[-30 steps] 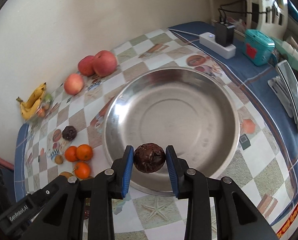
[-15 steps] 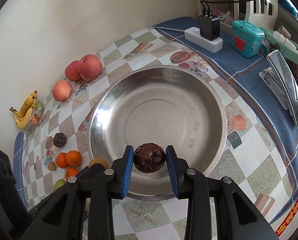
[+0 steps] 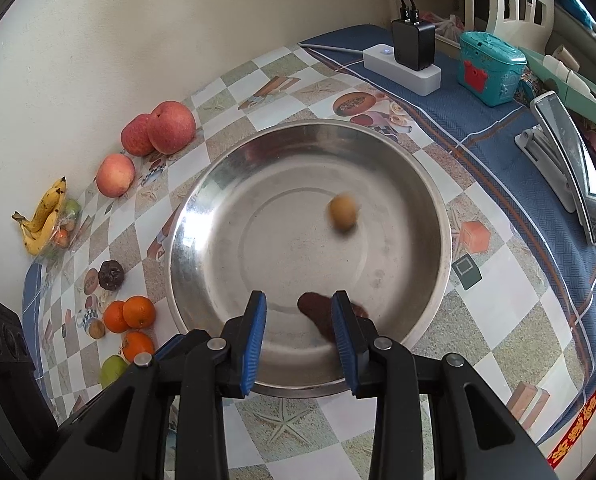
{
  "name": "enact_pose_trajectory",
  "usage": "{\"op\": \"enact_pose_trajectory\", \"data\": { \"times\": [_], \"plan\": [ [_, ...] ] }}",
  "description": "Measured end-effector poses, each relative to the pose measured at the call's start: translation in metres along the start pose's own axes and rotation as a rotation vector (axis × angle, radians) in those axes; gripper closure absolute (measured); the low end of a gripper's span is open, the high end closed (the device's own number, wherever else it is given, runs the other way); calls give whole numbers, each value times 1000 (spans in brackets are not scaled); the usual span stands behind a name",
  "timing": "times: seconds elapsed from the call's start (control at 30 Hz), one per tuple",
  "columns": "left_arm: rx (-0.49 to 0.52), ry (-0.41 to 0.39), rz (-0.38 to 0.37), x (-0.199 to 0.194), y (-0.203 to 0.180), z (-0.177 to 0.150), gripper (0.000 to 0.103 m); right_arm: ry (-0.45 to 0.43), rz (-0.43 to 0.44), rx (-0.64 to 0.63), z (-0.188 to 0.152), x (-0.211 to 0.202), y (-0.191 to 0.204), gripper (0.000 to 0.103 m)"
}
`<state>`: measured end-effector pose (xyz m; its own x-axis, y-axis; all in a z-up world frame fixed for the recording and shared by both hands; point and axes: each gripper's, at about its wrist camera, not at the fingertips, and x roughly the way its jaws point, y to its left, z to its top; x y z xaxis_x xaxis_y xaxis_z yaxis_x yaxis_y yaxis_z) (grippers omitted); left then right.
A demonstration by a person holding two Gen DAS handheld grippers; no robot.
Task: Organize fruits
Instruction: 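Carry both fruits over the steel bowl and open both tools to drop them, then withdraw both open tools from the bowl back toward the fruit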
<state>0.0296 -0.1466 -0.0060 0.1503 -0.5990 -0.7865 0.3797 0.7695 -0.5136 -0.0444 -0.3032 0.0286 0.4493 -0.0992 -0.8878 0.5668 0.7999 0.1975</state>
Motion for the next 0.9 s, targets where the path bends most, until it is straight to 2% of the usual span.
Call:
{"op": "enact_pose_trajectory", "data": {
  "times": [0.07,0.23,0.3,0.4,0.53,0.63,0.7,0.77,0.9],
  "plan": [
    [-2,-1,5,-1,1,0,70,1,-2,-4,0,0,0,67],
    [-18,-11,31,-6,6,0,57,-5,-30,-4,0,0,-1,46],
    [-32,-15,39,-7,8,1,44,-12,-42,9,1,-1,-4,38],
    [-36,-24,45,-10,11,1,39,-15,-43,23,1,-1,-7,32],
    [-31,-42,68,-15,11,2,29,-20,-58,17,1,-2,-8,31],
    [-34,-64,96,-21,14,3,22,-32,-67,24,2,-2,-10,15],
    [-34,-89,137,-26,16,3,8,-37,-55,21,1,-3,-11,12],
    [-22,-128,196,-33,19,3,0,-37,-42,8,0,-3,-9,12],
    [10,-171,332,-46,26,2,0,-25,-33,-48,-3,1,1,12]
  ]
}}
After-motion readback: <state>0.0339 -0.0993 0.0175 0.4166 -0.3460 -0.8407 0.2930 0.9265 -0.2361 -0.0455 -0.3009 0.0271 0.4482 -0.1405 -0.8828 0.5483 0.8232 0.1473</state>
